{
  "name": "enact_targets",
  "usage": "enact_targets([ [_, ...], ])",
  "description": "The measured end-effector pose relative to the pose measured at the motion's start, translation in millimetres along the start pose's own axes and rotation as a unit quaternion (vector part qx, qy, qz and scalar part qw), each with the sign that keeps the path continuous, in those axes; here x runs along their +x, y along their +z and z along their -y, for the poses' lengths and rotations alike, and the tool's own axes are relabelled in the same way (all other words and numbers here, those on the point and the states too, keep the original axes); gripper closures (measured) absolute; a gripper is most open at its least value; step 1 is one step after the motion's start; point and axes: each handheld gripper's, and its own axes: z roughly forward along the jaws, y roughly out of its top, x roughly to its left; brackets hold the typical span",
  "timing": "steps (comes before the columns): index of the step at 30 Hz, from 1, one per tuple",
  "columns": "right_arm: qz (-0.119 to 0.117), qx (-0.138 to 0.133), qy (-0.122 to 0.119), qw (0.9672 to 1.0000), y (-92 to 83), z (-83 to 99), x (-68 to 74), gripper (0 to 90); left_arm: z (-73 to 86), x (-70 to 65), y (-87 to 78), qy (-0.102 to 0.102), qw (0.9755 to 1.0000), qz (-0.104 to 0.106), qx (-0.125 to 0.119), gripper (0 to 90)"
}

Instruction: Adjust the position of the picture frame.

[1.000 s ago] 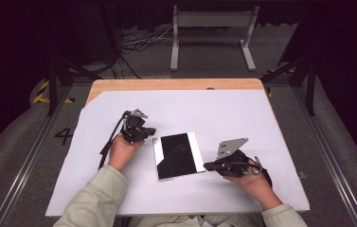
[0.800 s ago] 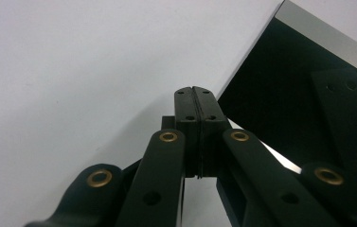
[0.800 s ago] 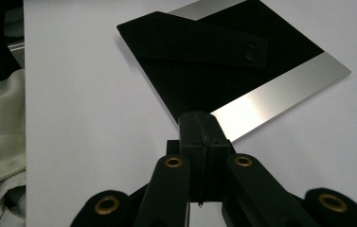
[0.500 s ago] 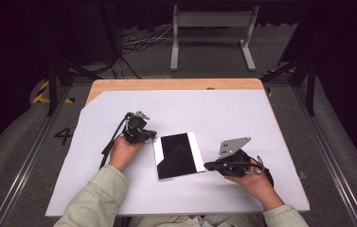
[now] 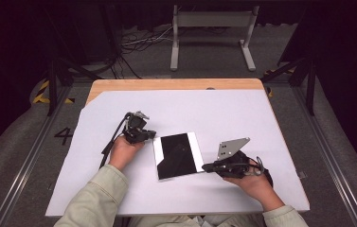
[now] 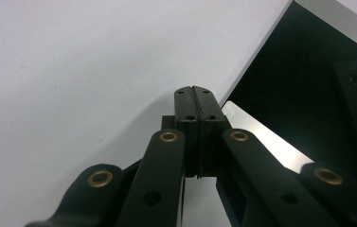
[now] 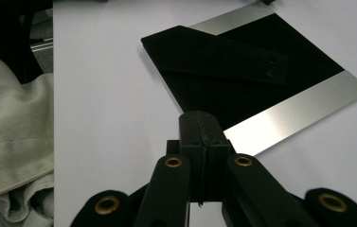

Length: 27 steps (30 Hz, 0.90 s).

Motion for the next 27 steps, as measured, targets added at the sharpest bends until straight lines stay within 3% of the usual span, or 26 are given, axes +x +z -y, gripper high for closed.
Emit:
enact_targets([
  [10, -0.005, 0.005, -0.001, 1.0, 1.2, -1.3, 0.7, 89.7, 3.0, -8.6, -3.7, 0.01, 0.9998, 0.001, 0.017, 90.0],
  [20, -0.005, 0.001, 0.002, 1.0, -3.6, -2.4, -1.9, 89.7, 8.0, -22.1, -8.1, 0.029, 0.9983, 0.025, 0.044, 90.0],
  [27, -0.009, 0.022, 0.007, 0.9997, -1.5, 3.9, -5.1, 89.7, 9.0, -31.3, -9.2, 0.038, 0.9957, 0.05, 0.068, 90.0],
])
